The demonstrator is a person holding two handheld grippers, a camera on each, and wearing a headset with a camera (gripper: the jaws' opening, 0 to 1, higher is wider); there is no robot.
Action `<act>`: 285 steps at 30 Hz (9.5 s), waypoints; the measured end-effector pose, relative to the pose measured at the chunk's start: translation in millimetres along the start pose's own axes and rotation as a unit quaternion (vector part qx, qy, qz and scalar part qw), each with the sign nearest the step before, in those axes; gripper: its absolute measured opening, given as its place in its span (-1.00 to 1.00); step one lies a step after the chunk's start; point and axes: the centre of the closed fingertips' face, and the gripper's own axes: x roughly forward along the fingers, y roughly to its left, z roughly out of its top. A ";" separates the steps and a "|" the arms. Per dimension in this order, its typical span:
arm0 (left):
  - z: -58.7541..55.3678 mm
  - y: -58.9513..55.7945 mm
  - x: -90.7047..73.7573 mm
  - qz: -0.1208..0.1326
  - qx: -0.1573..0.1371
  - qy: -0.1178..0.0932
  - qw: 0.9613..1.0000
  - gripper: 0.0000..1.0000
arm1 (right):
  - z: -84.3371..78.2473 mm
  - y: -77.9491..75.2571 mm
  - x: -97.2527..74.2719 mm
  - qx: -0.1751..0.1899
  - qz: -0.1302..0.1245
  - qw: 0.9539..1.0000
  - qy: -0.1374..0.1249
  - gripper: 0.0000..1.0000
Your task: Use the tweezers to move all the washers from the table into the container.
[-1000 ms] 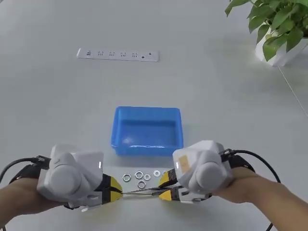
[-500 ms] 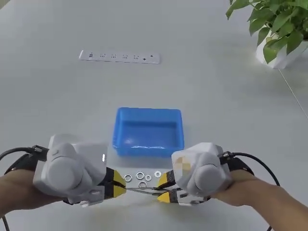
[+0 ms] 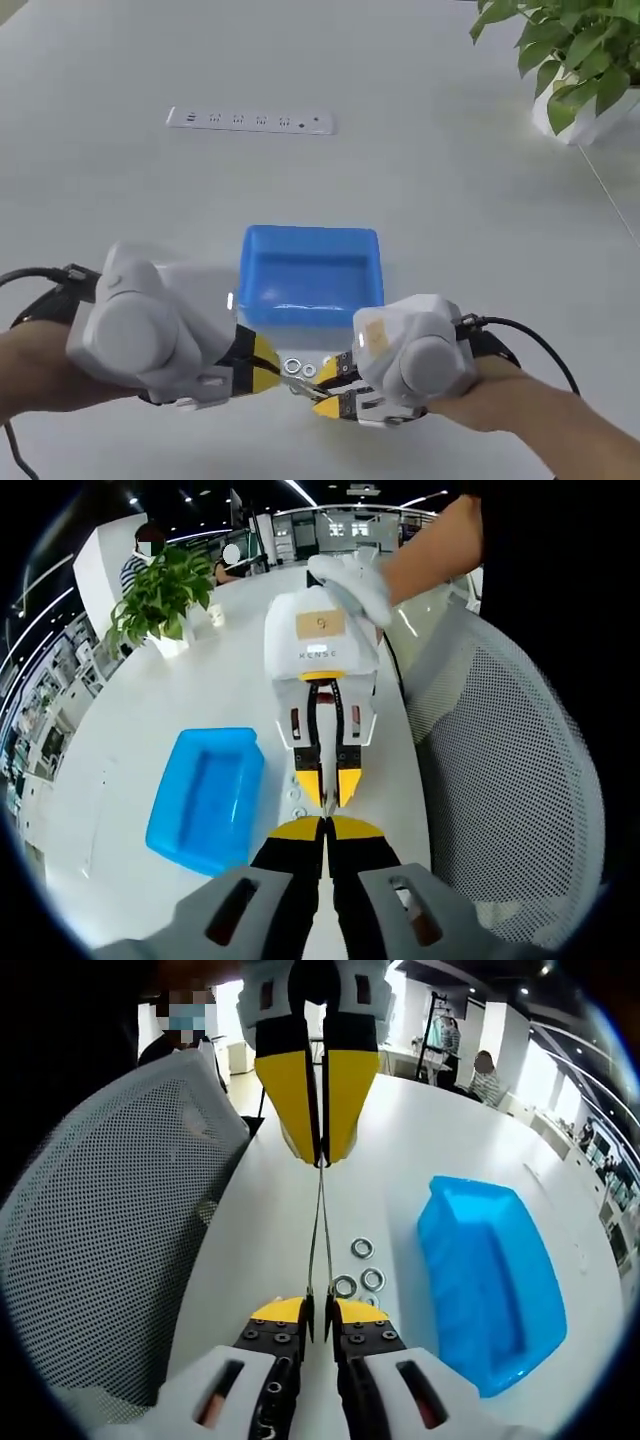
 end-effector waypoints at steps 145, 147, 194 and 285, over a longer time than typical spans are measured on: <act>8.1 13.5 11.9 -0.058 -0.020 -0.041 0.997 -0.90 | 21.3 -14.3 5.6 0.062 -0.028 0.996 -0.051 -0.83; 9.4 13.2 12.8 -0.057 -0.012 -0.040 0.997 -0.90 | 20.6 -14.5 5.4 0.066 -0.029 0.996 -0.054 -0.84; -17.7 16.1 -27.4 0.024 -0.137 -0.107 0.984 0.13 | 39.3 -14.9 -27.1 0.066 -0.041 0.994 -0.083 -0.86; 11.6 106.2 -5.7 0.088 -0.098 -0.121 0.984 -0.15 | 0.8 -123.2 -17.0 0.042 -0.031 0.996 -0.071 -0.83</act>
